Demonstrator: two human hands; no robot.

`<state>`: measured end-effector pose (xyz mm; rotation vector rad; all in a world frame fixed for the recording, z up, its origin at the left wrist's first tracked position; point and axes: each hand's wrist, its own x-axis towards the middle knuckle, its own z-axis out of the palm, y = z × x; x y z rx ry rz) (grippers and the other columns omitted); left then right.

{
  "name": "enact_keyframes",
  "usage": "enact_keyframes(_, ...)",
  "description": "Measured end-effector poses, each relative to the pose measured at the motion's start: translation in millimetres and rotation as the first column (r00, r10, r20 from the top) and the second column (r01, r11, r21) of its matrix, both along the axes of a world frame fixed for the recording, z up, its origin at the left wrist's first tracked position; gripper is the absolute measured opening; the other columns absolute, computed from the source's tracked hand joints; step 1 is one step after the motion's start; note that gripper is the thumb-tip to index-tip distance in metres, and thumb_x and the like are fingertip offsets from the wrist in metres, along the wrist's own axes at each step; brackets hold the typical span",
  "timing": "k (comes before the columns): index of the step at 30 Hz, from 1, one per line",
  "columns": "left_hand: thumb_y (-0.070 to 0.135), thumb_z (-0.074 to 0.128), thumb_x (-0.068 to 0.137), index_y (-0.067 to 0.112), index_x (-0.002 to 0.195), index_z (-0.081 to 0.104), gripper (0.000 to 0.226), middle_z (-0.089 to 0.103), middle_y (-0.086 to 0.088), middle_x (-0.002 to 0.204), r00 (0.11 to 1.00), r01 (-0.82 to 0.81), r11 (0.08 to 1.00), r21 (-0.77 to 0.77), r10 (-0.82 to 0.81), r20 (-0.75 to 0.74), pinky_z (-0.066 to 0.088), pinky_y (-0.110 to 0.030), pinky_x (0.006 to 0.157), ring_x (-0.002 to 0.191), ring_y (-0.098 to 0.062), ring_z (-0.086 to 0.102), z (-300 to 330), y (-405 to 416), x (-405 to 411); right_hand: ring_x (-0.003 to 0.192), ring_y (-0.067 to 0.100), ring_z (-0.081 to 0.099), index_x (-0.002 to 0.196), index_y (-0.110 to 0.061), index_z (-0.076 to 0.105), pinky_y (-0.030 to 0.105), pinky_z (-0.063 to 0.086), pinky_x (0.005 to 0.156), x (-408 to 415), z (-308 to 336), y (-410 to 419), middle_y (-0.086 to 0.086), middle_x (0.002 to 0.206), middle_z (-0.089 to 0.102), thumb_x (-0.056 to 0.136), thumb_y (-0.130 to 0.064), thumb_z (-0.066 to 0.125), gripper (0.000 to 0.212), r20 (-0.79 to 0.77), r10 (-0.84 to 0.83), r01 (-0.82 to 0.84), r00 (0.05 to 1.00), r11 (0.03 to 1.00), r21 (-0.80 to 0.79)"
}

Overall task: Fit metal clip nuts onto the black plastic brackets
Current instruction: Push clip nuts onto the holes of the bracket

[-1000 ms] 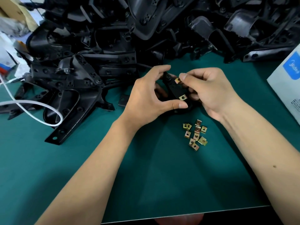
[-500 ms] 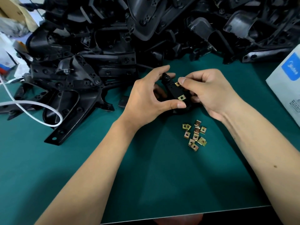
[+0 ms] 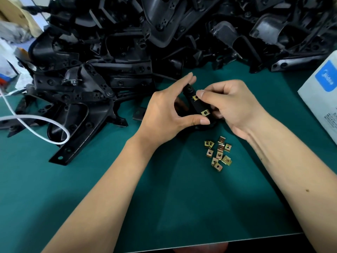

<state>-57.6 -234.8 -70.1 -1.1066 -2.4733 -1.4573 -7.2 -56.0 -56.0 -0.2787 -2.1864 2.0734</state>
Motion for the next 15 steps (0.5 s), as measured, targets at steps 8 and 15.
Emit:
enact_keyframes(8,0.056,0.09,0.065,0.008,0.155,0.043,0.112,0.056,0.002,0.151,0.998,0.016,0.999,-0.048,-0.02,-0.066,0.052,-0.039,0.105,0.116,-0.02,0.066,4.2,1.5,3.3,0.064,0.012,0.061,0.084,-0.006,0.079,0.02,0.04,0.049,1.8,5.1,-1.7,0.012,0.08,0.073,0.095,-0.014,0.071,0.015,0.043,0.04,-0.04,0.998,0.999,0.015)
enact_keyframes(15,0.05,0.092,0.066,0.007,0.155,0.043,0.11,0.057,0.001,0.151,0.998,-0.004,0.999,-0.045,0.001,-0.066,0.053,-0.041,0.103,0.114,-0.022,0.066,4.6,1.1,4.5,0.063,0.011,0.062,0.071,-0.017,0.077,0.02,0.044,0.056,2.7,2.6,-4.7,0.005,0.071,0.071,0.097,-0.019,0.07,0.027,-0.012,0.059,-0.057,0.998,0.99,0.125)
